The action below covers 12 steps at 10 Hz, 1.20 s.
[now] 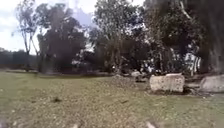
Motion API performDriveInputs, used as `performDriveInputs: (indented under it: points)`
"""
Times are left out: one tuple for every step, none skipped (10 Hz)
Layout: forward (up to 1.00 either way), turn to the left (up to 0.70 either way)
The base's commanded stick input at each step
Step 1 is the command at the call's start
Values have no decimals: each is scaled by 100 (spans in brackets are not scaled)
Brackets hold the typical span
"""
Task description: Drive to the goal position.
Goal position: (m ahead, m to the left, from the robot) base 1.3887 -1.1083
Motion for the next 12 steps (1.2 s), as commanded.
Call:
performDriveInputs:
  points:
    - [0,-50]
    - [0,-50]
    - [0,-50]
    - [0,-50]
    - [0,-50]
    - [0,-50]
    - [0,-50]
    - [0,-50]
    - [0,-50]
    - [0,-50]
    - [0,-50]
    - [0,-50]
